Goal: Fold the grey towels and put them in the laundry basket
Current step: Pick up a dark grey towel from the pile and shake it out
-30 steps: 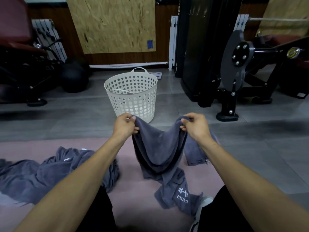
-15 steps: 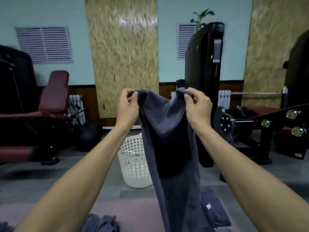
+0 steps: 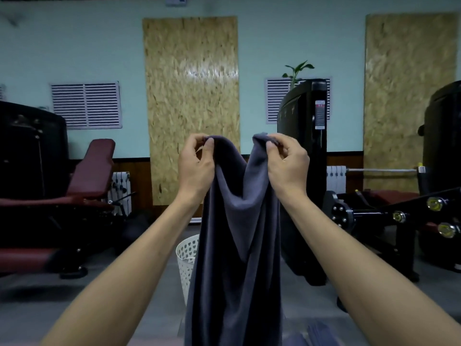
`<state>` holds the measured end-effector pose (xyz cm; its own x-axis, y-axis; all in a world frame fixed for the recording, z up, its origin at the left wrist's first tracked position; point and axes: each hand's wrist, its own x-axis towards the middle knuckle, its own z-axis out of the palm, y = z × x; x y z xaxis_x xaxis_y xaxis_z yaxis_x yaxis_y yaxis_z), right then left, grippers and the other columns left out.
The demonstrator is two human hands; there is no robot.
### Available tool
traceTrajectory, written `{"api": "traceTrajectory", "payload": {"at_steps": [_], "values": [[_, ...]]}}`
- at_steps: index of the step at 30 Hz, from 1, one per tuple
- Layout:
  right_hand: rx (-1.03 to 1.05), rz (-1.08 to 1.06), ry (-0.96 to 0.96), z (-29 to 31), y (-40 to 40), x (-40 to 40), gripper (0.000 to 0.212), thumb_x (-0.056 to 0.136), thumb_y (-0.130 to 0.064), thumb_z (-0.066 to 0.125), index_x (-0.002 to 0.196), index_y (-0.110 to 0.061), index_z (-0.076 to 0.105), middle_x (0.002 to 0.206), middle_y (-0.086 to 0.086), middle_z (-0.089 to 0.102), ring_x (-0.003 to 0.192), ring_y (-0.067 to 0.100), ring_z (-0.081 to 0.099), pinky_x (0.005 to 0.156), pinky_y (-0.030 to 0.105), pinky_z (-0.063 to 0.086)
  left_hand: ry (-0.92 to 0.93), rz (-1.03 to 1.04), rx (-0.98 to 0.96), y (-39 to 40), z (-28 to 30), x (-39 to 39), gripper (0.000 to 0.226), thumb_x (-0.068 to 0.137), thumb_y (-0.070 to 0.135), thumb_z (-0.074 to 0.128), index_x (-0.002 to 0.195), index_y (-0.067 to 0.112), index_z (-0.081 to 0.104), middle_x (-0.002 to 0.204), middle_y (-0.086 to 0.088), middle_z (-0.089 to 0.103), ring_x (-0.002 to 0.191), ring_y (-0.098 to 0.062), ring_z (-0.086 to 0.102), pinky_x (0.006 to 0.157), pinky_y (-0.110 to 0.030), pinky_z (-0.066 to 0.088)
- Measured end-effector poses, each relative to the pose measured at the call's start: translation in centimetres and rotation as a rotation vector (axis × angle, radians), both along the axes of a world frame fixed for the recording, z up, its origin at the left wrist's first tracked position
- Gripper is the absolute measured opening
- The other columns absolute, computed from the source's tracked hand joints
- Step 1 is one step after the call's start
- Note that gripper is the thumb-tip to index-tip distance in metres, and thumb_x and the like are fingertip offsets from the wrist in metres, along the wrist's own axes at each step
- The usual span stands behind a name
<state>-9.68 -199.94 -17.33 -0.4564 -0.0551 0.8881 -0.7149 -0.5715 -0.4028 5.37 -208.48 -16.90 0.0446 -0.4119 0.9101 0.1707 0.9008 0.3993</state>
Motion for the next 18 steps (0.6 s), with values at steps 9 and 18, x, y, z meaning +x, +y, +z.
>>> {"api": "traceTrajectory", "payload": {"at_steps": [9, 18], "values": [[0.392, 0.148, -0.097, -5.2, -8.3, -6.3, 0.021, 0.089, -0.013, 0.06, 0.089, -0.025, 0.077, 0.09, -0.013, 0.073, 0.093, 0.002, 0.067, 0.093, 0.032, 0.053, -0.214, 0.098, 0.182, -10.2, -6.6, -3.9, 0.011, 0.099, 0.019, 0.052, 0.09, 0.019, 0.058, 0.085, 0.005, 0.063, 0.082, -0.009, 0.062, 0.075, -0.024, 0.05], [0.397, 0.246, -0.302, -2.2, -16.6, -11.1, 0.035, 0.09, -0.005, 0.06, 0.072, -0.033, 0.07, 0.08, -0.015, 0.07, 0.084, 0.002, 0.065, 0.082, 0.02, 0.05, -0.198, -0.008, 0.423, -20.6, -2.0, -8.6, 0.022, 0.097, 0.005, 0.051, 0.081, 0.02, 0.055, 0.079, -0.002, 0.059, 0.08, -0.018, 0.058, 0.089, -0.045, 0.051]]}}
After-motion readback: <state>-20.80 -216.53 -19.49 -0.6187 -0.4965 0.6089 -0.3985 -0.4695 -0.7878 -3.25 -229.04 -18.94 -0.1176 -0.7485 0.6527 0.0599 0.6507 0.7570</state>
